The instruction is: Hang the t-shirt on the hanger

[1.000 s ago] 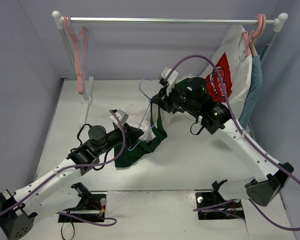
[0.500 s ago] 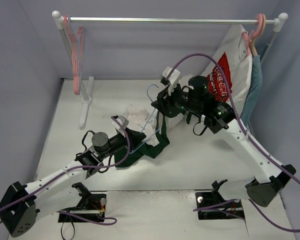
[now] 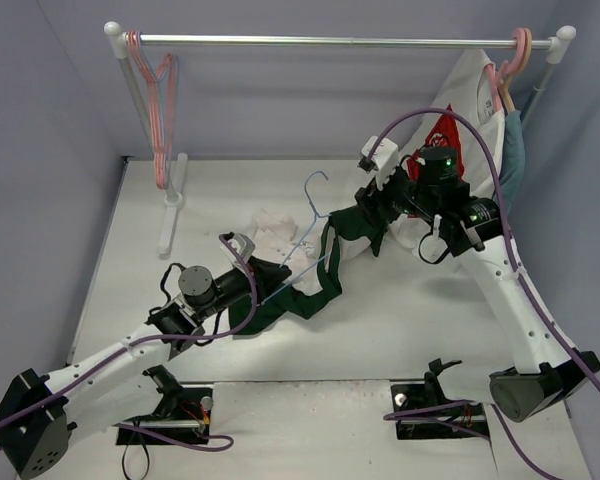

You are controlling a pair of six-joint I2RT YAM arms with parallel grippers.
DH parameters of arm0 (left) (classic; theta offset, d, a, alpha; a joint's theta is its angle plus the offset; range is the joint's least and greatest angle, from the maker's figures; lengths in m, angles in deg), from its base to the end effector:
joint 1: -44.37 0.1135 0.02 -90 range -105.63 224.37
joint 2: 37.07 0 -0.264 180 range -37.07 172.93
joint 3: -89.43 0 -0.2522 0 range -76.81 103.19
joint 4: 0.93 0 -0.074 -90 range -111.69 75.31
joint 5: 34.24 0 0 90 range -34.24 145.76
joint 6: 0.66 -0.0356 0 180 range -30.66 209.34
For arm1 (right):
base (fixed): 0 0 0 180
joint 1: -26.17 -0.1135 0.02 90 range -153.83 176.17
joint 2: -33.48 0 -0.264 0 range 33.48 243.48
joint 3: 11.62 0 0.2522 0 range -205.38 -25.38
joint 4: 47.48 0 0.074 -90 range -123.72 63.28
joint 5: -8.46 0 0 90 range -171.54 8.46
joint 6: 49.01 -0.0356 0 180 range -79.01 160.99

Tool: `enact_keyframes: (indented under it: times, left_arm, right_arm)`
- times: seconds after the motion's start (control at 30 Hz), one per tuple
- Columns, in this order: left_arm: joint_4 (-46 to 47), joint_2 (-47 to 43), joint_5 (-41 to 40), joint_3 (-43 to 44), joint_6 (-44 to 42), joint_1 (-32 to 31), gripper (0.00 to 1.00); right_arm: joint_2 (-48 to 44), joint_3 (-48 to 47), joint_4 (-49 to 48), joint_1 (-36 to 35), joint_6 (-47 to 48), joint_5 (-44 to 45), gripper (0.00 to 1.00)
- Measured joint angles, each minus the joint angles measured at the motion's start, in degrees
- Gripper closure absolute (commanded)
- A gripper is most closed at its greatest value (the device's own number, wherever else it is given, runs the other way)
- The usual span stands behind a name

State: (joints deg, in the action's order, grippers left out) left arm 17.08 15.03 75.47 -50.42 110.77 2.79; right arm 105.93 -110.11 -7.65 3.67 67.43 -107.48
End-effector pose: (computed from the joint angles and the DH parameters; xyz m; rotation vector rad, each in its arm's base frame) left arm 0.1502 -0.1493 0.2809 0.5659 1.4737 -1.1301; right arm 0.2434 0.1177 0.4507 -1.0256 1.4807 0.3602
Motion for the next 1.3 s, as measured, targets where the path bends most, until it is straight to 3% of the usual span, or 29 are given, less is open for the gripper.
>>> enact_keyframes:
  times: [0.57, 0.83, 0.97, 1.1, 1.3]
  left_arm:
    - [-1.38, -1.05, 2.78, -0.02, -0.52, 0.00, 1.00]
    - [-2.56, -0.87, 4.13, 0.20, -1.55, 0.00, 1.00]
    - [-3.04, -0.04, 4.74, 1.14, -1.88, 0.00, 1.00]
    - [-4.09, 1.07, 5.97, 2.84, -1.99, 0.00, 1.00]
    - [-6.32, 1.73, 6.56, 4.37, -2.80, 0.07, 1.00]
  right_arm:
    - [7.56, 3.74, 1.97, 3.04, 17.31, -10.51, 0.39]
    - [8.26, 3.76, 4.35, 3.04, 21.16, -18.51, 0.51]
    - [8.24, 4.09, 5.20, 3.04, 22.32, -21.20, 0.60]
    - [8.24, 4.63, 5.73, 3.04, 23.34, -22.86, 0.77]
    - [8.24, 4.63, 6.82, 3.37, 25.99, -24.09, 0.83]
